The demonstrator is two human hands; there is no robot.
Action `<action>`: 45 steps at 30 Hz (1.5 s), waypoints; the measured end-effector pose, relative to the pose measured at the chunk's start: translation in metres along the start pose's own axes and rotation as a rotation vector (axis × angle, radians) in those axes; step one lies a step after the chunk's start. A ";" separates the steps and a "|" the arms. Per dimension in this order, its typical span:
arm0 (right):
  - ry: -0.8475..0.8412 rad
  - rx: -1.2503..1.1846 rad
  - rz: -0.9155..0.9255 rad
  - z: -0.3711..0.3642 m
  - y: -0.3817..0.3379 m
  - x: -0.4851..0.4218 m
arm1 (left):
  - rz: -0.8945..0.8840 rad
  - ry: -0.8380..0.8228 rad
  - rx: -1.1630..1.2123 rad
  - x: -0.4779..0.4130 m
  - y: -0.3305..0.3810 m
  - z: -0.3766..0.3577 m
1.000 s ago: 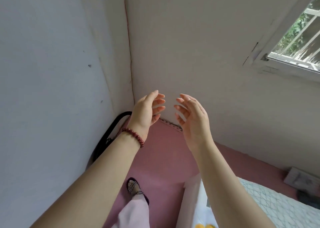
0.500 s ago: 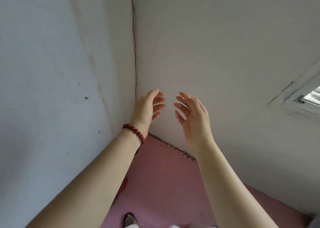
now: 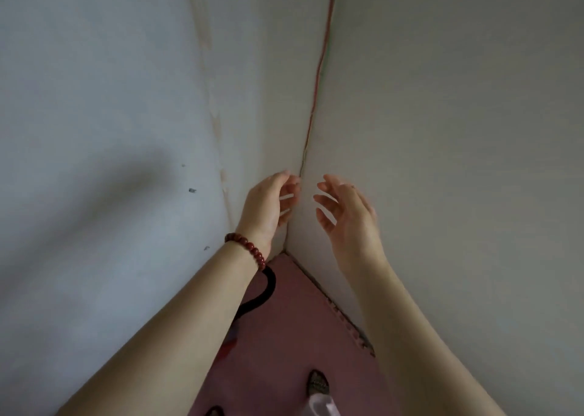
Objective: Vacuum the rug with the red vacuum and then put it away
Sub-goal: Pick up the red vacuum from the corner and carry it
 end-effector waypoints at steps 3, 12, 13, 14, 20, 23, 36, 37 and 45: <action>-0.138 0.058 -0.035 -0.018 -0.003 -0.027 | 0.014 0.127 0.052 -0.013 0.005 0.000; -0.458 0.148 -0.162 -0.068 0.024 -0.051 | -0.001 0.446 0.151 -0.016 0.001 0.041; -0.491 0.159 -0.183 -0.075 0.031 -0.047 | 0.001 0.481 0.159 -0.013 -0.002 0.050; -0.525 0.170 -0.205 -0.082 0.038 -0.042 | 0.005 0.517 0.168 -0.009 -0.004 0.060; -0.645 0.238 -0.298 -0.121 0.072 0.001 | -0.028 0.690 0.168 0.016 -0.014 0.122; -0.677 0.269 -0.309 -0.139 0.086 0.025 | -0.039 0.729 0.191 0.023 -0.014 0.154; -0.673 0.353 -0.296 -0.183 0.155 0.079 | 0.012 0.676 0.129 0.014 -0.028 0.251; -0.672 0.362 -0.300 -0.184 0.161 0.081 | 0.016 0.676 0.121 0.013 -0.032 0.255; -0.688 0.396 -0.331 -0.183 0.204 0.072 | 0.032 0.694 0.139 -0.003 -0.070 0.276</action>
Point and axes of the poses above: each hand's wrist, its own x-axis away from the middle knuckle, its own z-axis out of the back of the hand, y = z × x, the point moved 7 cm from there along -x, towards the middle knuckle, and after that the axes turned 15 degrees about y, right-handed, at the moved point
